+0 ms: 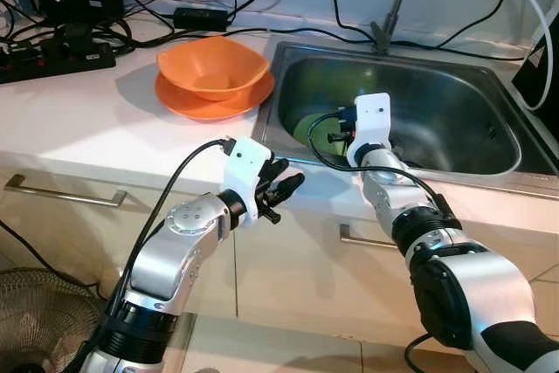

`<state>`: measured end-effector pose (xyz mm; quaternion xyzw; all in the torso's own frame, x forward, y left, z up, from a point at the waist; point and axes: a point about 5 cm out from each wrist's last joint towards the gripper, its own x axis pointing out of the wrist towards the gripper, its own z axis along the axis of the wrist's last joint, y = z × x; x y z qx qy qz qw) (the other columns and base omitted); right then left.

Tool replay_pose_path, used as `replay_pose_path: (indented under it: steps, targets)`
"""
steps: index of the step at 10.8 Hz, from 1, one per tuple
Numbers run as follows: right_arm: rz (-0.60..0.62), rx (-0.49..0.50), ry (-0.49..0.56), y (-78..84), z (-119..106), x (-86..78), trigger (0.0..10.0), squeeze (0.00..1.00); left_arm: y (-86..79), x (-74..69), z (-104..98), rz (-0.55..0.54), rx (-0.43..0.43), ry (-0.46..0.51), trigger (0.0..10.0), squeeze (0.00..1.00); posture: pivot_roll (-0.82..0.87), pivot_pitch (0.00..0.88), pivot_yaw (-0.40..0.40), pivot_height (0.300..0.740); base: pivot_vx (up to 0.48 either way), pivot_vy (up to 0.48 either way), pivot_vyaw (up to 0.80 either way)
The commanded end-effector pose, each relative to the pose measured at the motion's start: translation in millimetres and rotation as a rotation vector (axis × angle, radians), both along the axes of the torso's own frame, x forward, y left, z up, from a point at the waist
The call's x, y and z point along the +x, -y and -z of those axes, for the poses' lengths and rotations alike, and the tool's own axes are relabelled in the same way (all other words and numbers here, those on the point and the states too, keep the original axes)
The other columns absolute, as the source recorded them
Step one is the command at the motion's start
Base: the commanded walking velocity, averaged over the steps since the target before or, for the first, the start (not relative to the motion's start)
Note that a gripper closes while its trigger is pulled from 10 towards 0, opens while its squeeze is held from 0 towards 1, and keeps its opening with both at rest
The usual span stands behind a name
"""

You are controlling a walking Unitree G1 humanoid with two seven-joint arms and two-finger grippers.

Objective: Kitchen organization

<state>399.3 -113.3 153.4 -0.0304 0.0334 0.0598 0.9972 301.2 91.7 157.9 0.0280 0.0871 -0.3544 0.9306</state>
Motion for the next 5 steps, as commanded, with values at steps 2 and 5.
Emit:
replay_pose_path:
  steps: [2,5]
  targets:
    - [0.014,-0.019,-0.009,4.8,2,-0.1,10.0,0.0,4.0,0.2,-4,0.012,0.004,0.014,10.0,0.0,0.29,0.07,-0.084,0.74,0.0,0.0,0.0]
    - [-0.004,-0.046,0.097,1.9,-19,4.5,10.0,0.0,1.0,7.7,-16,-0.044,0.036,0.129,10.0,0.0,0.28,0.066,-0.084,0.74,0.0,0.0,0.0]
